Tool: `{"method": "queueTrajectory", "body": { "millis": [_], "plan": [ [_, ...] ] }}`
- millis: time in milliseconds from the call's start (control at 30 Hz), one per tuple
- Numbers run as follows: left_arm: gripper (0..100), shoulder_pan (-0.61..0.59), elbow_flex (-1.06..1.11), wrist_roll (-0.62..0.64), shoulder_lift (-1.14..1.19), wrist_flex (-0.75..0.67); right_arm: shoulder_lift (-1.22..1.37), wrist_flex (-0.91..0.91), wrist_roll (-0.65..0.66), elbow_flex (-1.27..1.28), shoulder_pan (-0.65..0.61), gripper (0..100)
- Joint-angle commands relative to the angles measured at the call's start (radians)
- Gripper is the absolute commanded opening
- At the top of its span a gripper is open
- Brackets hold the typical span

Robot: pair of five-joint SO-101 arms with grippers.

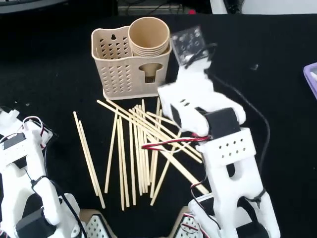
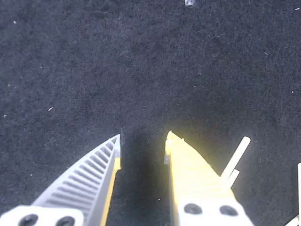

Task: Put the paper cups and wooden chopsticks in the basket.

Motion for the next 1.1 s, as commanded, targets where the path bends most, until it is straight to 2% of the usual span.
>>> {"method": "queueTrajectory", "body": {
  "millis": [0, 167, 367, 433, 633, 1067],
  "plan": [
    [16, 0.010, -0.010, 0.000, -0.034, -0.012, -0.030, 0.002, 0.109, 0.119, 0.002, 15.2],
    [16, 0.010, -0.010, 0.000, -0.034, -0.012, -0.030, -0.092, 0.173, 0.318, 0.002, 15.5],
    [16, 0.010, -0.008, 0.000, -0.034, -0.012, -0.025, -0.132, 0.221, 0.424, 0.002, 15.7],
    [16, 0.010, -0.008, 0.000, -0.034, -0.012, 0.002, -0.132, 0.229, 0.435, 0.003, 16.0],
    [16, 0.010, -0.008, 0.000, -0.034, -0.012, 0.211, -0.129, 0.238, 0.390, 0.003, 25.9],
    [16, 0.008, -0.007, 0.000, -0.034, -0.011, 0.456, -0.130, 0.328, 0.315, 0.003, 19.8]
  ]
}}
